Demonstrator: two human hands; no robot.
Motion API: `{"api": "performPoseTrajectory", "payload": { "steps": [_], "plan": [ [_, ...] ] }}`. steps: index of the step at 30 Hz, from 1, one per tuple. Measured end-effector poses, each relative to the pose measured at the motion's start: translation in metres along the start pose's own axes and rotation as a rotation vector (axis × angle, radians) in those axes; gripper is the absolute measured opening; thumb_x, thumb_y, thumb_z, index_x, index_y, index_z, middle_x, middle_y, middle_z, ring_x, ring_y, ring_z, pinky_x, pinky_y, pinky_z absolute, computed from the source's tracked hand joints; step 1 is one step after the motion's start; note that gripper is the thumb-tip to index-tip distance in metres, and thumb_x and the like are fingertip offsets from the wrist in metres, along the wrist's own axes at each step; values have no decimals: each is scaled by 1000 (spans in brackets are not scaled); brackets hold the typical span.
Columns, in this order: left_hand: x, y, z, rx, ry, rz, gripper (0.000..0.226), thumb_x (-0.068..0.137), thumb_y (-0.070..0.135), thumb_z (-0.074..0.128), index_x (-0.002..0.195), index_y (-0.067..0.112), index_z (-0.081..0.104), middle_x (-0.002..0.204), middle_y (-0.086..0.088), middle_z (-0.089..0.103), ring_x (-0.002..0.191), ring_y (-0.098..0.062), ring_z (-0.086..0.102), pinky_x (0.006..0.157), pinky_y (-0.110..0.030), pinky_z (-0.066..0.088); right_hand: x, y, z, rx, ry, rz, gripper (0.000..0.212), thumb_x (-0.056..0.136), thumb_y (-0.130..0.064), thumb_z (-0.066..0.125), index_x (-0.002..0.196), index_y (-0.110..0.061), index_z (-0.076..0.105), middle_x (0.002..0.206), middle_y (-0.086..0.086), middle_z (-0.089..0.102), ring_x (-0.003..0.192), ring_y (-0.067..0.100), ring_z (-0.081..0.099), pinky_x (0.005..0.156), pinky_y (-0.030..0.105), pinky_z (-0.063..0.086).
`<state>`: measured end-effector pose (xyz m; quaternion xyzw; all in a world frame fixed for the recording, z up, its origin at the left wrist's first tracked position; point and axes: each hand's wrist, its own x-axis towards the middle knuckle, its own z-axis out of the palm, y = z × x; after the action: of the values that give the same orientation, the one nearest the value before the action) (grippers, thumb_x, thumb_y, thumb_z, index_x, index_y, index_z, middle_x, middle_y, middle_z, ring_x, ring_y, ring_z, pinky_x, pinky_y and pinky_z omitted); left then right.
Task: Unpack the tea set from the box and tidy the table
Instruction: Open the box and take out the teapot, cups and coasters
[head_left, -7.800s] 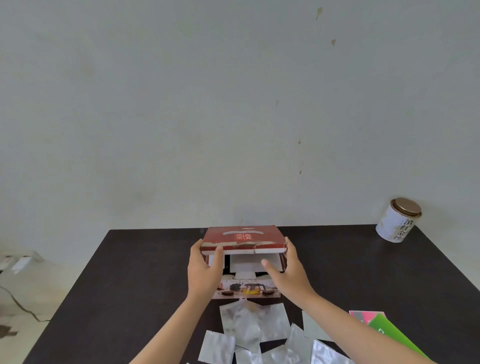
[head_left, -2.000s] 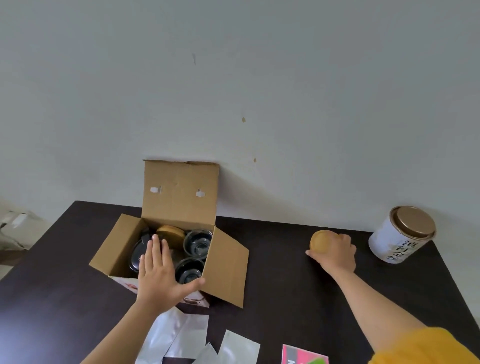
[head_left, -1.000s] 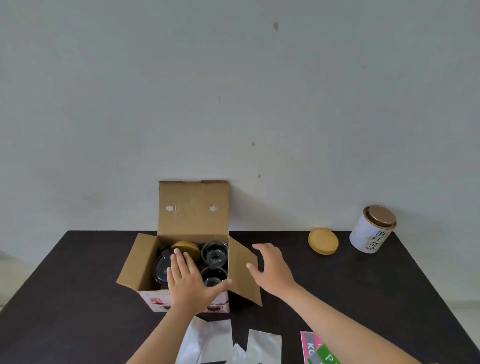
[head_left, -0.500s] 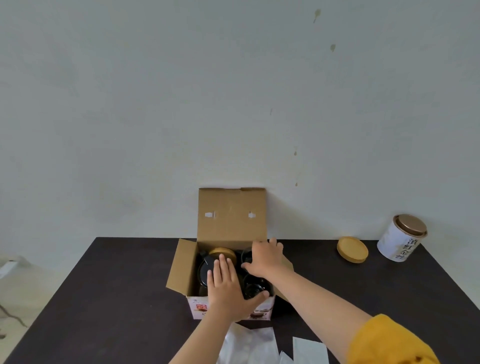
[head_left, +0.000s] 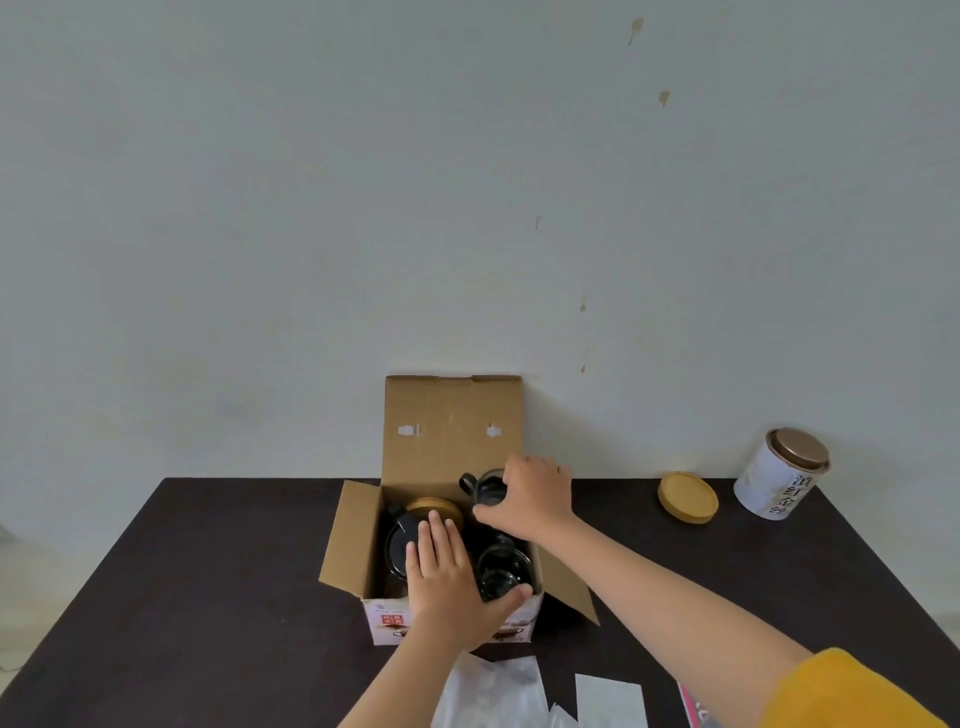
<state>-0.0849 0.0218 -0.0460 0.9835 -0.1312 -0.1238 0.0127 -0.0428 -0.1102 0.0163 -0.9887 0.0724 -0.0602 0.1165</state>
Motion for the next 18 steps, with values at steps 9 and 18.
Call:
{"api": "performPoseTrajectory", "payload": {
  "steps": [9, 18],
  "plan": [
    [1, 0, 3, 10, 38, -29, 138, 45, 95, -10, 148, 3, -11, 156, -18, -16, 144, -35, -13, 117, -48, -3, -35, 75, -29, 63, 1, 100, 48, 66, -50, 67, 99, -20, 47, 101, -3, 53, 92, 20, 55, 79, 33, 39],
    [0, 10, -8, -25, 15, -111, 145, 38, 97, -12, 150, 5, -1, 158, -16, -8, 145, -35, -5, 117, -48, 2, -69, 210, -30, -3, -242, 296, 51, 67, -31, 76, 107, -18, 47, 107, -1, 50, 91, 20, 56, 73, 30, 45]
  ]
}}
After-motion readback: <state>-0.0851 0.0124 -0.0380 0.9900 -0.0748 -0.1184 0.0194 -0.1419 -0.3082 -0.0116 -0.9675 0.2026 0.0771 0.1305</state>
